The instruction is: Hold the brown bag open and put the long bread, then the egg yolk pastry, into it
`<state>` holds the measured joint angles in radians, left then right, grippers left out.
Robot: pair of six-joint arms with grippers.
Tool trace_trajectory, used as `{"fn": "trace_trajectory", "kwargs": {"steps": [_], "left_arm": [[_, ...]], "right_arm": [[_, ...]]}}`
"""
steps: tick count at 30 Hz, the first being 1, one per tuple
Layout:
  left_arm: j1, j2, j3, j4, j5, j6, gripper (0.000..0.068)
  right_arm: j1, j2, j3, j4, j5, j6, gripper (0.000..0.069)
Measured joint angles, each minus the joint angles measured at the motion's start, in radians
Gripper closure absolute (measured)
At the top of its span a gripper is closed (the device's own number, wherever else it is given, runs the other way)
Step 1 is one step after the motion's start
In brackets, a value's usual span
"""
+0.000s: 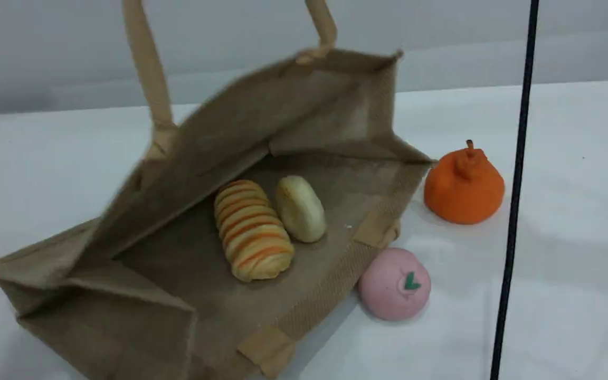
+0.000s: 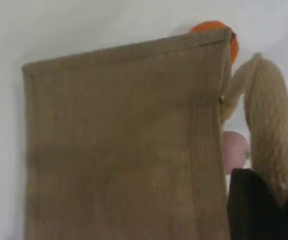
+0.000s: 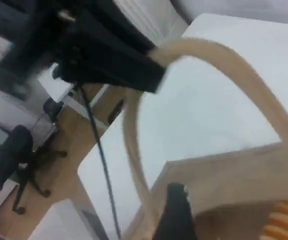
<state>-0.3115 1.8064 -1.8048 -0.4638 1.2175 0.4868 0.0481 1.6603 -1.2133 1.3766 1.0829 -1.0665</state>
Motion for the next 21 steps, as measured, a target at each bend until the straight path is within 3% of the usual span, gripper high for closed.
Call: {"fn": "trace_trajectory", "kwargs": {"steps": [5,8,14,17,21], "left_arm": [[0.0,0.082,0.018,-0.051,-0.002,0.0,0.0585],[0.0,0.131,0.018,-0.12,-0.002,0.003,0.0567],[0.0,0.224,0.018,-0.221,-0.003,0.03,0.0442],[0.0,0.25,0.018,-0.206,-0.003,0.03,0.0351],[-0.001,0.231,0.018,-0.119,0.003,0.031,0.027]], "right_arm": [[0.0,-0.001,0.0,0.002,0.001,0.002,0.0175],[0.0,-0.001,0.0,0.003,-0.001,0.004,0.0175],[0.0,-0.001,0.0,-0.01,-0.006,0.023,0.0175],[0.0,-0.001,0.0,-0.072,-0.006,0.066,0.0175],[0.0,-0.016,0.0,-0.175,-0.006,0.145,0.0175]]}}
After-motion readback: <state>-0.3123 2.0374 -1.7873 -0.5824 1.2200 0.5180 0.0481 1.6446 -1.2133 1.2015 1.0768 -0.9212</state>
